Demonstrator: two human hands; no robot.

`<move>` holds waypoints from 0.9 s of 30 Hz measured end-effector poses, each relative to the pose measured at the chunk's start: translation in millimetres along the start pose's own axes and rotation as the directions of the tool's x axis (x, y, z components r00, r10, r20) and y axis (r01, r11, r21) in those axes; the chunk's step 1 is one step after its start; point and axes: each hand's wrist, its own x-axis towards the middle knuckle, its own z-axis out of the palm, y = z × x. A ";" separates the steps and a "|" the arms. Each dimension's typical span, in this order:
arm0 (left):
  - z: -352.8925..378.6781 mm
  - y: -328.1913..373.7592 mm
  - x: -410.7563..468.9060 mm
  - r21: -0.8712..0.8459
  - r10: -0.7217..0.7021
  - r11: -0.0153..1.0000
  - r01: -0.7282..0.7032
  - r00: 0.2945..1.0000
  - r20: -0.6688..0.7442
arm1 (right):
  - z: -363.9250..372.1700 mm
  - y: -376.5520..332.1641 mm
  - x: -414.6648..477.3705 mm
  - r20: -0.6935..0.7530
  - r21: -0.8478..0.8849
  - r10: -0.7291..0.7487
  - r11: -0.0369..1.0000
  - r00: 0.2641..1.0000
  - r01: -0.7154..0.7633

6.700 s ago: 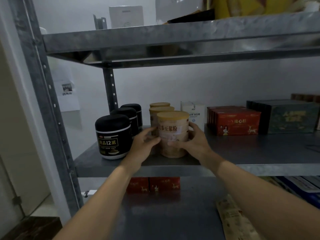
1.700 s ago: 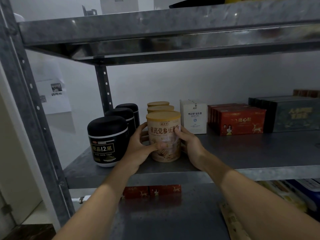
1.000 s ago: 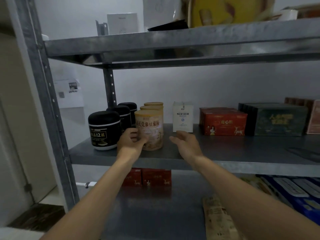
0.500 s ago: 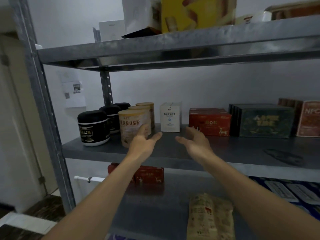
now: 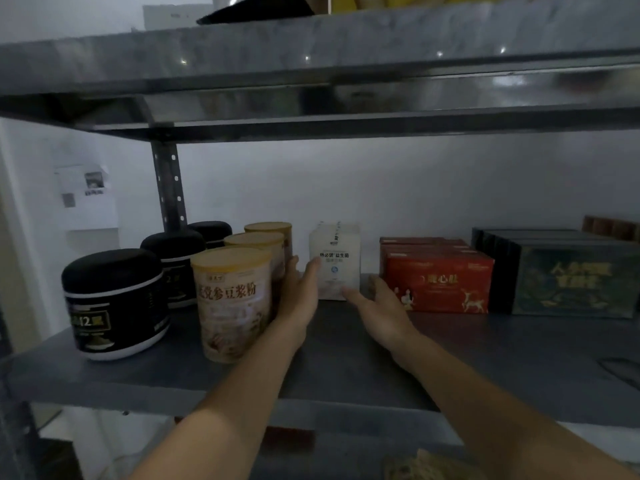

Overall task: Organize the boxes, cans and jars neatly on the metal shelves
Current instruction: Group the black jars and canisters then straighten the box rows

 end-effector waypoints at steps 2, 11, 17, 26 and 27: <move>7.1 -0.5 13.9 -0.062 -0.041 0.997 0.039 0.999 -0.025 | 3.5 -0.8 13.3 -0.008 0.039 0.015 0.999 1.000 -0.015; 17.0 -8.9 37.2 -0.024 -0.014 1.000 0.013 0.999 -0.049 | 23.8 12.7 63.4 -0.079 0.059 0.042 0.998 0.996 -0.038; 17.7 -17.1 41.3 0.009 0.047 0.999 -0.047 0.998 -0.040 | 26.0 26.1 70.7 -0.066 0.061 -0.017 0.998 0.998 0.021; 16.7 -14.3 31.0 0.012 0.094 0.995 -0.094 0.995 0.016 | 25.6 26.9 71.7 -0.055 0.056 -0.027 0.998 0.998 0.030; 17.0 -14.2 30.1 0.012 0.103 0.995 -0.103 0.994 0.027 | 25.3 26.2 71.0 -0.051 0.058 -0.027 0.998 0.998 0.030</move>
